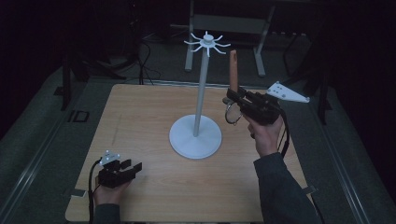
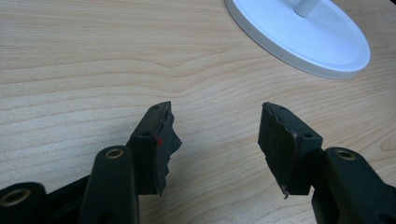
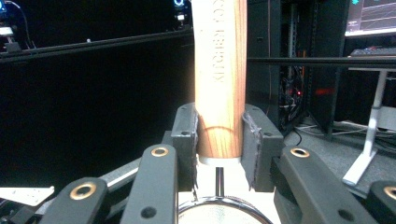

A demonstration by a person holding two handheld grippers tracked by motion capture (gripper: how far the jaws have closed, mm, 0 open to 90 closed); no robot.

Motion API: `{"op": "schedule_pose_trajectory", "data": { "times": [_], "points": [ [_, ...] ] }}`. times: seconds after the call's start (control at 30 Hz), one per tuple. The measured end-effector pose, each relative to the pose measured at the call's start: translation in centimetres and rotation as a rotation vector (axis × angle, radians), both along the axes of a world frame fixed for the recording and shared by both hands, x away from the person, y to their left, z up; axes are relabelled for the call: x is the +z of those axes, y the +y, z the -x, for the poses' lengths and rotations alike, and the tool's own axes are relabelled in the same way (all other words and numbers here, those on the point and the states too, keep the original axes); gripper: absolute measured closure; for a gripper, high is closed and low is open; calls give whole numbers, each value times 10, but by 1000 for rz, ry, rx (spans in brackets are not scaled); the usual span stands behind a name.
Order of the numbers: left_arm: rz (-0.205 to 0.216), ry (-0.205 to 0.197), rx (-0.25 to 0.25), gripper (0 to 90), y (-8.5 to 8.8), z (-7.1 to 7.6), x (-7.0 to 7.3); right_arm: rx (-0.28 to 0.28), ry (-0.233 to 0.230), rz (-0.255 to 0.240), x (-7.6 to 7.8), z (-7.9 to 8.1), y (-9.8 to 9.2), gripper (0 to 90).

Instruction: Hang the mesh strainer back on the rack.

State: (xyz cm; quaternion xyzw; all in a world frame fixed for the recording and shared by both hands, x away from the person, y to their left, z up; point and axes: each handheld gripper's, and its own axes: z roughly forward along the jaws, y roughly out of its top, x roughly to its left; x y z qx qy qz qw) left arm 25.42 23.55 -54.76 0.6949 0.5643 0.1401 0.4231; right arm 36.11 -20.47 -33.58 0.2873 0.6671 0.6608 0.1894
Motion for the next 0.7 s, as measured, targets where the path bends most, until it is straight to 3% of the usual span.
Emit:
{"op": "schedule_pose_trajectory", "data": {
  "times": [0.7],
  "points": [
    [3,-1,2,454,0,0,0,15,-4,-21,3,-1,10,692]
  ]
}}
